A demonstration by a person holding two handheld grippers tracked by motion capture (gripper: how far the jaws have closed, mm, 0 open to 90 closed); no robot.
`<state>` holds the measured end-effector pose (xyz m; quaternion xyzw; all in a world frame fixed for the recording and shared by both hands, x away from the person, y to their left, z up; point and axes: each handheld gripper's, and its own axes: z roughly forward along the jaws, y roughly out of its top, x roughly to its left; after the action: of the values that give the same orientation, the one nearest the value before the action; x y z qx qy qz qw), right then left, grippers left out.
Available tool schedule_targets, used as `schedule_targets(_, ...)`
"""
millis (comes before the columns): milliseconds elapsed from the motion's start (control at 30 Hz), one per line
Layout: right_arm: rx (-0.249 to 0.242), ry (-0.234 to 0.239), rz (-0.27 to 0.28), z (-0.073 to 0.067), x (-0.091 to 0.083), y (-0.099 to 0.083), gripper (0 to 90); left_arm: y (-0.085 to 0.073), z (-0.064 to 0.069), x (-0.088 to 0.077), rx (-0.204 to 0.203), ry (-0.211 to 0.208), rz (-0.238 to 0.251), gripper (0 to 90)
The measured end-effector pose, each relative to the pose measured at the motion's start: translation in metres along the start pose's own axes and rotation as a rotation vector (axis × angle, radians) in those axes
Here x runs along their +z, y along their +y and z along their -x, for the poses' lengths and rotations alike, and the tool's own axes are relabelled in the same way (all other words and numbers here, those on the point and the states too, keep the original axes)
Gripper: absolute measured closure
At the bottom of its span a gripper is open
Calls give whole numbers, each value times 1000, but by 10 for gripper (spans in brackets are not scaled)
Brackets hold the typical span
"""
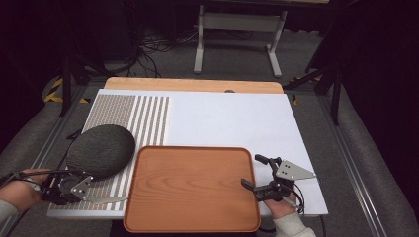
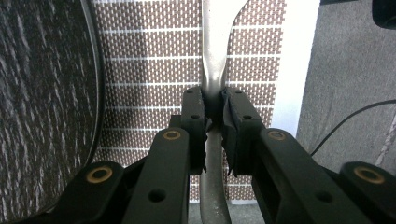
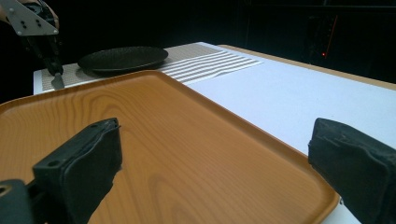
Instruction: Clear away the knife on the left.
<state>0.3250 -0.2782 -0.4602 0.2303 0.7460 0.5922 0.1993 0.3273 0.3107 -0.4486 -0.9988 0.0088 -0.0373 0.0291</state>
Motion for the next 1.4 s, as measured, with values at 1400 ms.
schedule_targets(1400, 13, 4, 18, 1, -4, 1, 33, 7, -11, -64, -397, -41, 323, 800)
